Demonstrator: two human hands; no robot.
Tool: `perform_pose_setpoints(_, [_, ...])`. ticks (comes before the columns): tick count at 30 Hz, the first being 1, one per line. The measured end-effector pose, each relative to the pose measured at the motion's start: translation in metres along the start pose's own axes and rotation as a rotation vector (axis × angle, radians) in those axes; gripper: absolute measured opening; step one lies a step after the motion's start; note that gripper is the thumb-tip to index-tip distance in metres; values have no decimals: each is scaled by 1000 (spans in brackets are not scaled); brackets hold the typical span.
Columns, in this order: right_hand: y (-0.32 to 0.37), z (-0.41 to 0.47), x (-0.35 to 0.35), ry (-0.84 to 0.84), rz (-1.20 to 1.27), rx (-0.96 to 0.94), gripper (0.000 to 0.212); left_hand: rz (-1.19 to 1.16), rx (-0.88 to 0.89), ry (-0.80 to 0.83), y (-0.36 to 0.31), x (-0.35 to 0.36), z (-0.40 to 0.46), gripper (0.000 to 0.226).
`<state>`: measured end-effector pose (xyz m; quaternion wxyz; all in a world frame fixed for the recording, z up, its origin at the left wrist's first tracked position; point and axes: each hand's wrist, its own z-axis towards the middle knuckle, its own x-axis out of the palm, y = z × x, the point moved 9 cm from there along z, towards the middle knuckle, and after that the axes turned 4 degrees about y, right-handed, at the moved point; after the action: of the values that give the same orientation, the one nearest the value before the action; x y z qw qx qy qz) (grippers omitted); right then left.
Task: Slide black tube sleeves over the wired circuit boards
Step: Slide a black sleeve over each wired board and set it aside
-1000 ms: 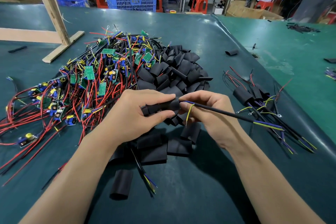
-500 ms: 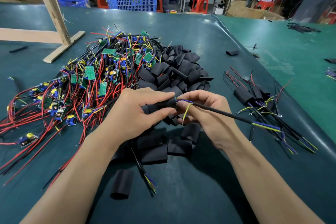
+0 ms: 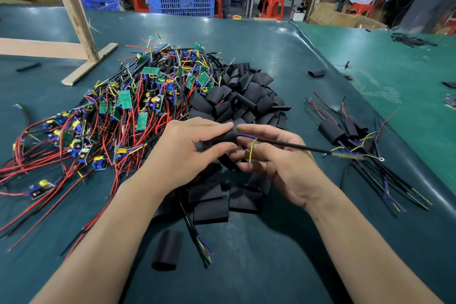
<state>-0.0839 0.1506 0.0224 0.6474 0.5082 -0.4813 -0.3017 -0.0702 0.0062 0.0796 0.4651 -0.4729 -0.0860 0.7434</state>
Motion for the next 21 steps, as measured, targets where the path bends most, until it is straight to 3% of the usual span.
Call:
perform_pose_setpoints(3, [-6, -1, 4, 65, 163, 94, 51, 16, -13, -8, 2, -2, 0, 38])
perform_pose_setpoints(6, [-8, -2, 7, 66, 179, 136, 34, -35, -59, 0, 6, -2, 0, 43])
perform_pose_setpoints(10, [-10, -1, 1, -53, 78, 122, 11, -98, -79, 32, 6, 2, 0, 37])
perform_pose_setpoints(14, [-11, -2, -5, -99, 16, 121, 15, -58, 8, -12, -1, -1, 1, 38])
perform_pose_setpoints(21, [-6, -4, -3, -17, -20, 120, 12, -57, 107, -20, -8, 0, 1, 32])
